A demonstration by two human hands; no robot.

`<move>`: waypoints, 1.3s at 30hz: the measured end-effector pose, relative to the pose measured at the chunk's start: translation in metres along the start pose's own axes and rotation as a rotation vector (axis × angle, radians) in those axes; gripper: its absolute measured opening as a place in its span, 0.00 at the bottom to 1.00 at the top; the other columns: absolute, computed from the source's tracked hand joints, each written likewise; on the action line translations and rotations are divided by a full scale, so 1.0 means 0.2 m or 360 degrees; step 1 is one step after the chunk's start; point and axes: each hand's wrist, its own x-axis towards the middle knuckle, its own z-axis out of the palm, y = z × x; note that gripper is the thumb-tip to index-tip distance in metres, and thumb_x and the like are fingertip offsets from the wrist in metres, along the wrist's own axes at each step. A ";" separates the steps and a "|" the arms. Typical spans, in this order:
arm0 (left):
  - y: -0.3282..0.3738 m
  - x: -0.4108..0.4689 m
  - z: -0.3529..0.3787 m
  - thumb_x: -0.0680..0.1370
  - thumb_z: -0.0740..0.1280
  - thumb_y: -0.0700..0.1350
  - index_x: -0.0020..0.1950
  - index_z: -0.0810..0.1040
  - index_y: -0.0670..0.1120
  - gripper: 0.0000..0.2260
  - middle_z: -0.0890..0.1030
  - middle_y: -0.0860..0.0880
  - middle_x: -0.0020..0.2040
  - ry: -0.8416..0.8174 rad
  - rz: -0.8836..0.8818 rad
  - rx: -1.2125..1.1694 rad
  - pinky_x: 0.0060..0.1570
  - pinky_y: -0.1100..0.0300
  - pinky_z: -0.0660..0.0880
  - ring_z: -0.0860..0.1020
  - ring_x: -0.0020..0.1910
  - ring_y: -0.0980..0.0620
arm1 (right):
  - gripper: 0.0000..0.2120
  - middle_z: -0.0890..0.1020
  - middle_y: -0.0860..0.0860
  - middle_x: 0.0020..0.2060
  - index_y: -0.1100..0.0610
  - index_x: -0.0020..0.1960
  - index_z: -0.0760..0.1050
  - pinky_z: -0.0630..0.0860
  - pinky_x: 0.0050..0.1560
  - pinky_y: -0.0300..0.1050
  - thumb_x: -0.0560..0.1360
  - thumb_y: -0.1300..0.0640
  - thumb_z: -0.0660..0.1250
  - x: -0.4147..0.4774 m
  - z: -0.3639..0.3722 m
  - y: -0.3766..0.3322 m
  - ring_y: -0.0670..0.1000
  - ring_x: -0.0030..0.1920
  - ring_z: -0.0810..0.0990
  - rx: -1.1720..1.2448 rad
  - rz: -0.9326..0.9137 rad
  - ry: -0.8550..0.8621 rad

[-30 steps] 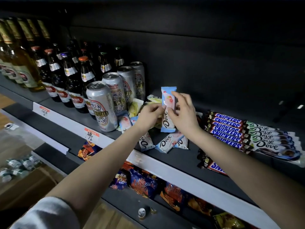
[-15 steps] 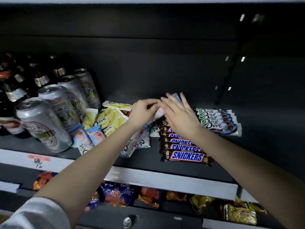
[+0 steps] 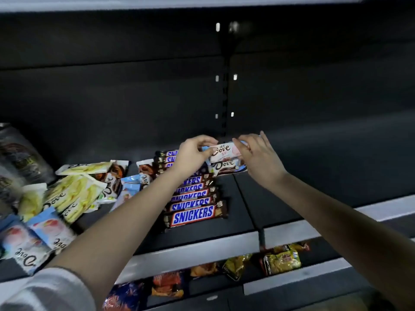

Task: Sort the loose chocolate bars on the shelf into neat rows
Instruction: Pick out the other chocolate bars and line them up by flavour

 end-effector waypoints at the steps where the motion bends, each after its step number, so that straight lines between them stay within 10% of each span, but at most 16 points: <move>1: 0.02 0.02 0.06 0.76 0.68 0.41 0.50 0.80 0.50 0.06 0.83 0.53 0.47 -0.0027 0.0025 0.0043 0.48 0.69 0.74 0.80 0.47 0.58 | 0.38 0.77 0.60 0.53 0.64 0.62 0.73 0.65 0.63 0.65 0.52 0.70 0.76 -0.04 0.00 0.04 0.61 0.54 0.75 -0.0020 0.0047 -0.0009; 7: 0.11 0.08 0.31 0.76 0.63 0.36 0.60 0.77 0.44 0.14 0.81 0.47 0.56 -0.0188 0.0169 0.0279 0.52 0.75 0.68 0.78 0.53 0.54 | 0.34 0.77 0.63 0.52 0.65 0.60 0.74 0.66 0.59 0.69 0.53 0.72 0.73 -0.26 -0.02 0.33 0.66 0.50 0.77 -0.0074 0.0352 -0.0116; 15: 0.10 0.20 0.59 0.80 0.57 0.52 0.74 0.59 0.41 0.26 0.60 0.43 0.74 -0.0415 0.0124 0.1112 0.73 0.52 0.51 0.58 0.73 0.43 | 0.31 0.71 0.61 0.61 0.63 0.68 0.66 0.54 0.69 0.65 0.65 0.68 0.69 -0.49 -0.01 0.57 0.66 0.63 0.67 -0.0067 0.0560 -0.0459; 39: 0.08 0.18 0.65 0.80 0.45 0.60 0.76 0.45 0.40 0.32 0.46 0.39 0.77 -0.0514 -0.0292 0.1376 0.74 0.50 0.41 0.44 0.76 0.43 | 0.29 0.69 0.53 0.66 0.55 0.70 0.64 0.53 0.71 0.51 0.71 0.67 0.63 -0.12 0.28 0.56 0.55 0.67 0.65 0.0316 0.0583 -0.0502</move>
